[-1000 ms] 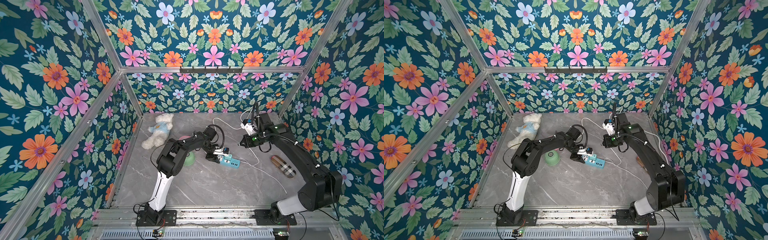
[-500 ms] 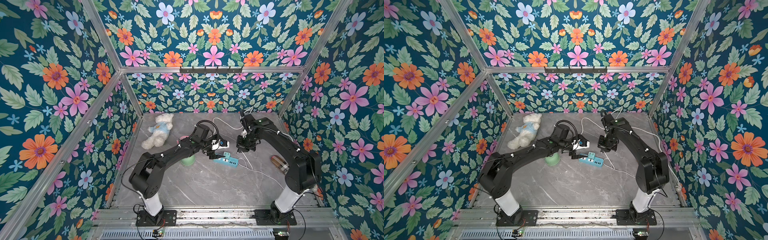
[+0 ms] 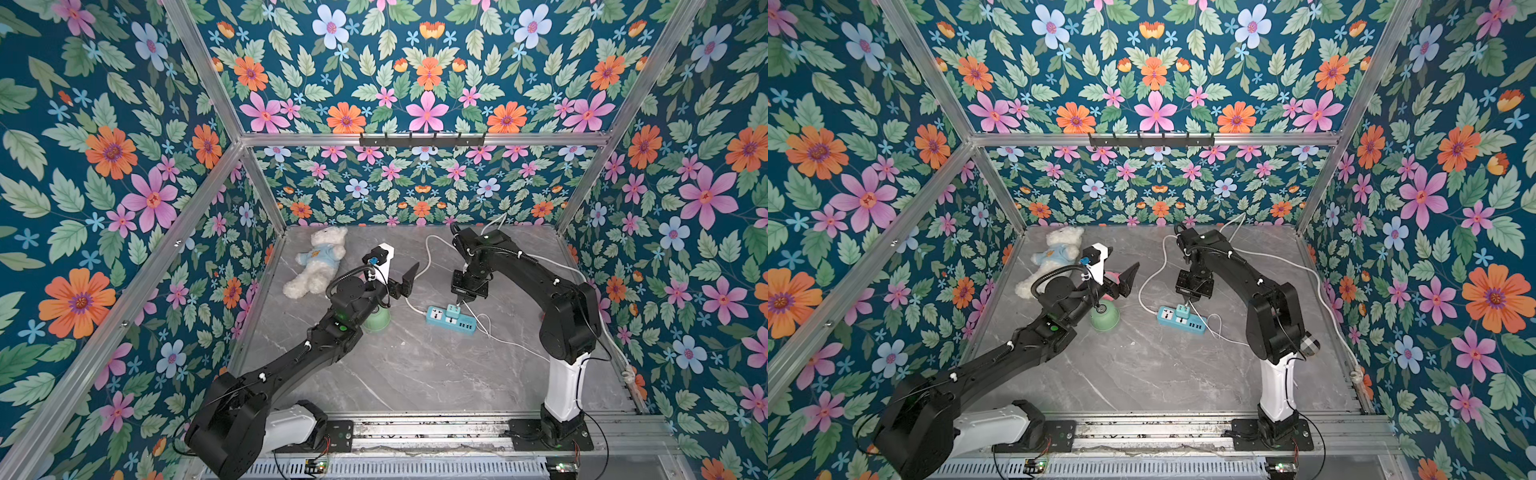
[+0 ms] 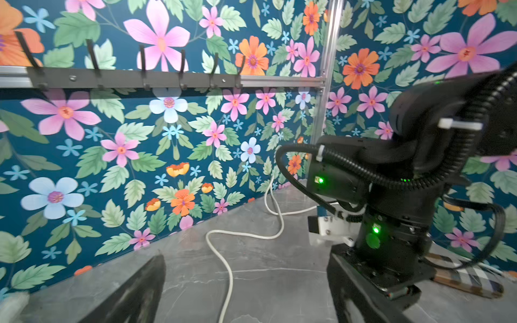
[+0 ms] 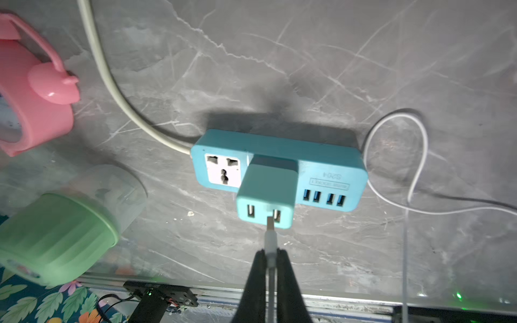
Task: Charge the cordless meat grinders
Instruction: Insert the charging cable into the plug.
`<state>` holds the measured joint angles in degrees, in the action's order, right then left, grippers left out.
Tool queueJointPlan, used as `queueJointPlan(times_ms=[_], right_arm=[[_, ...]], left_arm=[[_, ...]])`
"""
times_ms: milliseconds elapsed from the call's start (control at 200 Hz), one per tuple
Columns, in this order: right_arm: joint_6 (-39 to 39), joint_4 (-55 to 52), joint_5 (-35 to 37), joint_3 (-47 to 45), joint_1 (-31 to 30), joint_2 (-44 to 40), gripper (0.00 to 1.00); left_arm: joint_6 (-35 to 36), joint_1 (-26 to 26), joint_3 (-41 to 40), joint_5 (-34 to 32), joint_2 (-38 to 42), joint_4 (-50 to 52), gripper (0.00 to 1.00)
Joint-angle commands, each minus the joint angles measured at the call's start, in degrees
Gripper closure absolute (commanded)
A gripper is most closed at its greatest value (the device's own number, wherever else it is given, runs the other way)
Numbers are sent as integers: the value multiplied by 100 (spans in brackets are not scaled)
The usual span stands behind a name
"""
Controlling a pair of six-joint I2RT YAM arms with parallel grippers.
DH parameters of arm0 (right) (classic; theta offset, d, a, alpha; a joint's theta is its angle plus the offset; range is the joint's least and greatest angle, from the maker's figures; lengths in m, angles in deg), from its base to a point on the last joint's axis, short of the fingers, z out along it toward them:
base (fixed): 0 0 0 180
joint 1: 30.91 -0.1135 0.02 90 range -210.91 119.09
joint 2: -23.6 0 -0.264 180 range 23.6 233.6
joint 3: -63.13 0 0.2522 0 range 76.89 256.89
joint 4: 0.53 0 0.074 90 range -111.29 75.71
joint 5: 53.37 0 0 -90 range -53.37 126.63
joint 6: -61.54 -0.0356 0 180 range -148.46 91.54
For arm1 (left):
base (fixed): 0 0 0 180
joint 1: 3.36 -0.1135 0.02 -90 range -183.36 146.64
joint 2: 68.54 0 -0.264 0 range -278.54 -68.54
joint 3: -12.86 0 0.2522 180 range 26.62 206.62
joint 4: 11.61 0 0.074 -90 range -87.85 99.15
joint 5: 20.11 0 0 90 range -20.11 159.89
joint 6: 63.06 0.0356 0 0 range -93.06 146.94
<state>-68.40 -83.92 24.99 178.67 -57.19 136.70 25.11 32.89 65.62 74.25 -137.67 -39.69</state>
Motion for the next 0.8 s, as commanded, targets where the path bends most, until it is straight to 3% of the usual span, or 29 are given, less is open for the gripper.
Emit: queueJointPlan(times_ms=[0,796], right_arm=[[-169,-309,261,92,-55,10,100],[-138,-183,522,55,-305,210,100]], left_arm=[[-262,-30,-55,-639,99,102,6],[-436,-49,-70,-970,158,223,7]])
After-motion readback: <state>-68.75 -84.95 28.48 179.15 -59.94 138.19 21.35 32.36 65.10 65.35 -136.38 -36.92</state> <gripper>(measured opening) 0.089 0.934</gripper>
